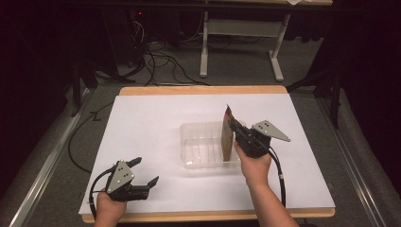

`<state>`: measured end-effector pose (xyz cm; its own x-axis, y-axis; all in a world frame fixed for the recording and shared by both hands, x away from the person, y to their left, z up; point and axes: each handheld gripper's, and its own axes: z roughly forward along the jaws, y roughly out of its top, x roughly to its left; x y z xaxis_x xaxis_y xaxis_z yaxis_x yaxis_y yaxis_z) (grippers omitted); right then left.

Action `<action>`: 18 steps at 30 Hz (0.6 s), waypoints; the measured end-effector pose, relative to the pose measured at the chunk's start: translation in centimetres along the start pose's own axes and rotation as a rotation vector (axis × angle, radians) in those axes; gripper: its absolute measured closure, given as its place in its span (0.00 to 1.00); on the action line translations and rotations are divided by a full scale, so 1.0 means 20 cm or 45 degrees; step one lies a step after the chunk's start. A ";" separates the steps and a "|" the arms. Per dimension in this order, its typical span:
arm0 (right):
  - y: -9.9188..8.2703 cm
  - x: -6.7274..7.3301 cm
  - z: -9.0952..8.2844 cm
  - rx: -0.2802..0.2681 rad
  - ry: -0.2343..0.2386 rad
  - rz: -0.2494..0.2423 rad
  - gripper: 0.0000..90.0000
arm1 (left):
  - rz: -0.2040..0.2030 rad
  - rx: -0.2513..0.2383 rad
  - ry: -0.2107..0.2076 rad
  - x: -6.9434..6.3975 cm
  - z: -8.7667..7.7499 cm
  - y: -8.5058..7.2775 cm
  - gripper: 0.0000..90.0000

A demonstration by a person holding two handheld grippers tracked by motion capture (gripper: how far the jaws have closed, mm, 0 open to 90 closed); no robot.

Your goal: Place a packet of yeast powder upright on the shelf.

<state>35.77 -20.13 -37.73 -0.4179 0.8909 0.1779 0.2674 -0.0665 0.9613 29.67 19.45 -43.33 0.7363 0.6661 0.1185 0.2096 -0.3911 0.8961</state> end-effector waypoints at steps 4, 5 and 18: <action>0.00 0.01 -0.02 0.020 0.019 -0.007 0.85 | -0.005 -0.002 0.006 0.01 0.00 0.00 0.17; 0.00 0.01 -0.02 0.029 0.023 -0.009 0.81 | -0.007 -0.003 0.007 0.01 0.00 0.00 0.17; 0.00 0.01 -0.09 0.093 0.119 -0.108 0.39 | -0.021 0.007 0.011 0.02 0.00 0.00 0.17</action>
<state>34.08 -20.70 -37.25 -0.5196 0.8461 0.1187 0.2889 0.0433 0.9564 29.92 19.72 -43.38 0.7273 0.6780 0.1071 0.2254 -0.3832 0.8958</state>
